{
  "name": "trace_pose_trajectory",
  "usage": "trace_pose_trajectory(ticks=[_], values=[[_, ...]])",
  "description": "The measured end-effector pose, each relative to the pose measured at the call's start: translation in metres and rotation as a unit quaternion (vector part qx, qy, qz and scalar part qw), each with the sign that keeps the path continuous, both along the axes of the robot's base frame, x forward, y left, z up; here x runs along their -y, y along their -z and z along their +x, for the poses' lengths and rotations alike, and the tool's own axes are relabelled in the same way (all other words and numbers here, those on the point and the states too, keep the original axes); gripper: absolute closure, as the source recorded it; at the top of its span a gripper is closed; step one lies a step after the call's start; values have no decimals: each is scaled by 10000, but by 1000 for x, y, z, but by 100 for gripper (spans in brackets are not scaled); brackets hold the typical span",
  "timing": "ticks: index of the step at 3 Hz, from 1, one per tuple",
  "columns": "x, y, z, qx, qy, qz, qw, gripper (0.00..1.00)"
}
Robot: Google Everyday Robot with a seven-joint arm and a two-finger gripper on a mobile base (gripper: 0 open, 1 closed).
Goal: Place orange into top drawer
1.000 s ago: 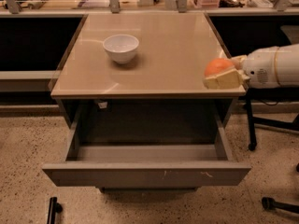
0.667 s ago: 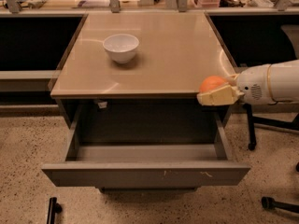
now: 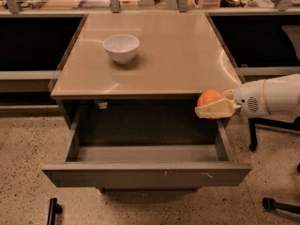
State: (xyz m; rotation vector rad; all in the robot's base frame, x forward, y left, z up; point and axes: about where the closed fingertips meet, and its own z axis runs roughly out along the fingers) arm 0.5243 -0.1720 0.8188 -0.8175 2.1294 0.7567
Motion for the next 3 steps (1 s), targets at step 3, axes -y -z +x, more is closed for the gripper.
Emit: trace_pose_trajectory(ticks=[3], values=[[-101, 112, -40, -1001, -897, 146, 9908, 100]])
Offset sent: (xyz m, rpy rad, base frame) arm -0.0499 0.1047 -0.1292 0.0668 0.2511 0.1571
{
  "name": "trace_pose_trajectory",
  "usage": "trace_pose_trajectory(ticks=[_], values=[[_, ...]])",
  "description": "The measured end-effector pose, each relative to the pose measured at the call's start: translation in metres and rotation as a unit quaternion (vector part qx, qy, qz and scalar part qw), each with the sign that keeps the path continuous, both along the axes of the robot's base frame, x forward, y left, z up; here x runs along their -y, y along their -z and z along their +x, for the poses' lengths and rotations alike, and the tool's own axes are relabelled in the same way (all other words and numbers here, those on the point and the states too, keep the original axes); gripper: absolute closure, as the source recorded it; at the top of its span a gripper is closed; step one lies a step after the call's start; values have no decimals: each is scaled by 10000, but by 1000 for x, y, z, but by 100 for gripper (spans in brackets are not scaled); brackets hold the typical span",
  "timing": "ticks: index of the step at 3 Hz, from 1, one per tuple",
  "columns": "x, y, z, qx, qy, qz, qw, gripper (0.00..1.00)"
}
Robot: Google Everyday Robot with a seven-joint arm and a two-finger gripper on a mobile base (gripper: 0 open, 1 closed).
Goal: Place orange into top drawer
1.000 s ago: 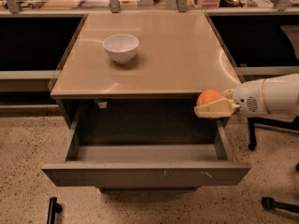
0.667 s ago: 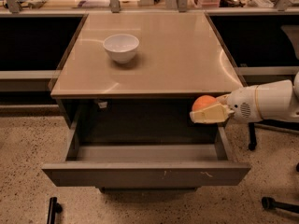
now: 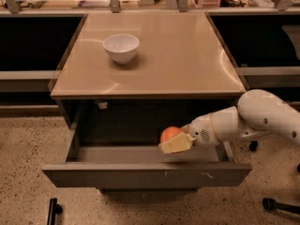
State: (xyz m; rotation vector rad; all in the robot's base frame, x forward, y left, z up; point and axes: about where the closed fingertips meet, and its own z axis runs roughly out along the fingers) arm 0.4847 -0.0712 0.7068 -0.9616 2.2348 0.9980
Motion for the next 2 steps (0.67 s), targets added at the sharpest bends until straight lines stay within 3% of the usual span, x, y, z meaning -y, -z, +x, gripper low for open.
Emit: trace_pose_trajectory(ticks=[1, 2], values=[[-28, 37, -11, -320, -272, -76, 9991, 100], [-35, 42, -13, -397, -334, -109, 9986, 100]])
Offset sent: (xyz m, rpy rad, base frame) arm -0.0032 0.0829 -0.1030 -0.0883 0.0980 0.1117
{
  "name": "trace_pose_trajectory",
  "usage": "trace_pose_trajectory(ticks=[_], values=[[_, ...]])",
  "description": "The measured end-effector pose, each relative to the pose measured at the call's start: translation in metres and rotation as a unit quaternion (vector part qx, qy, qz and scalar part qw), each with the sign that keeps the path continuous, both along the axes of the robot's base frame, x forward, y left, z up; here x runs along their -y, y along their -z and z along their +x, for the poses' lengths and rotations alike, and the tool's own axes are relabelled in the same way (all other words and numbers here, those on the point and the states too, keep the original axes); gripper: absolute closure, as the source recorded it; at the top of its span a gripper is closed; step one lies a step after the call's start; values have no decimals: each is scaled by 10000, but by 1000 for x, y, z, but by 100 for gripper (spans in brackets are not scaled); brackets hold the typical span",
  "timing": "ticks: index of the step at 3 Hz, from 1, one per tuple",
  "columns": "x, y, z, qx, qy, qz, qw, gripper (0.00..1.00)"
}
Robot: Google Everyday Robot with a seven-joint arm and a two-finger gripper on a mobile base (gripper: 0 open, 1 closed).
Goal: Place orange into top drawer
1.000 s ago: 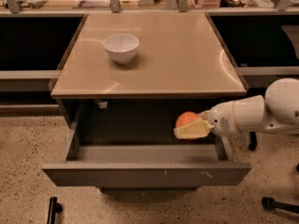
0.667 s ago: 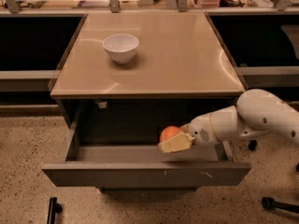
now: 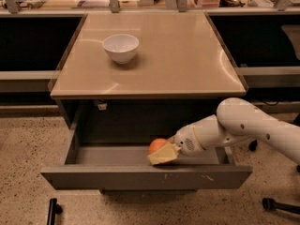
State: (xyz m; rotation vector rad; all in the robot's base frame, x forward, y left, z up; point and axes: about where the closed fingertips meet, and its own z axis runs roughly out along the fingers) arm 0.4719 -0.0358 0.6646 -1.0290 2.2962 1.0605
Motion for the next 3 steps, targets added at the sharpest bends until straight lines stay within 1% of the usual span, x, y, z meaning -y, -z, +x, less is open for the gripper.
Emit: trace_pose_trajectory(ticks=[1, 2, 3], values=[[-3, 5, 1, -33, -15, -33, 10000, 100], [-3, 5, 1, -33, -15, -33, 10000, 82], [-3, 5, 1, -34, -16, -32, 10000, 59]])
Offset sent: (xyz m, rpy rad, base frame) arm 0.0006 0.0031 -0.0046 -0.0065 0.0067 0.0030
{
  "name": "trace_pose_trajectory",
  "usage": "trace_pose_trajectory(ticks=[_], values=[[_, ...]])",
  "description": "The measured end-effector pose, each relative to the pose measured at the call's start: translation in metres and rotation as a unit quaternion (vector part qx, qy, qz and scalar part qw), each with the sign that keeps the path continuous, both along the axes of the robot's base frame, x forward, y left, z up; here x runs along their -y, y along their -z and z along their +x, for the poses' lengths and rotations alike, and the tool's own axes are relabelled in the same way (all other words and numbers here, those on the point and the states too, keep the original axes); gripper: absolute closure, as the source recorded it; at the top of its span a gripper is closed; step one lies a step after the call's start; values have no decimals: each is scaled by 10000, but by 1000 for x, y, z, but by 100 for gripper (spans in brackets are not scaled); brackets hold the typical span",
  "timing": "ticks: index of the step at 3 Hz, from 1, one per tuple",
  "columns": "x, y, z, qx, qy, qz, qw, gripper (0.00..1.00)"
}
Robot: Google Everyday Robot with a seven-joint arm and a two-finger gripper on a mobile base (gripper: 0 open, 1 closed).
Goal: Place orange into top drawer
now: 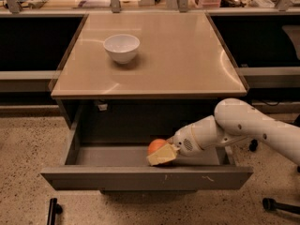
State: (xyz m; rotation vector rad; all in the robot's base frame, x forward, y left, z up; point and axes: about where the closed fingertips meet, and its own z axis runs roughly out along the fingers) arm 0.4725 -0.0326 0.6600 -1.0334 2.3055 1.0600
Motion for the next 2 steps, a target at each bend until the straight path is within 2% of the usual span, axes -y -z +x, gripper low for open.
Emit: trace_pose_trajectory(ticks=[2], values=[[0, 0, 0, 0, 0, 0, 10000, 13]])
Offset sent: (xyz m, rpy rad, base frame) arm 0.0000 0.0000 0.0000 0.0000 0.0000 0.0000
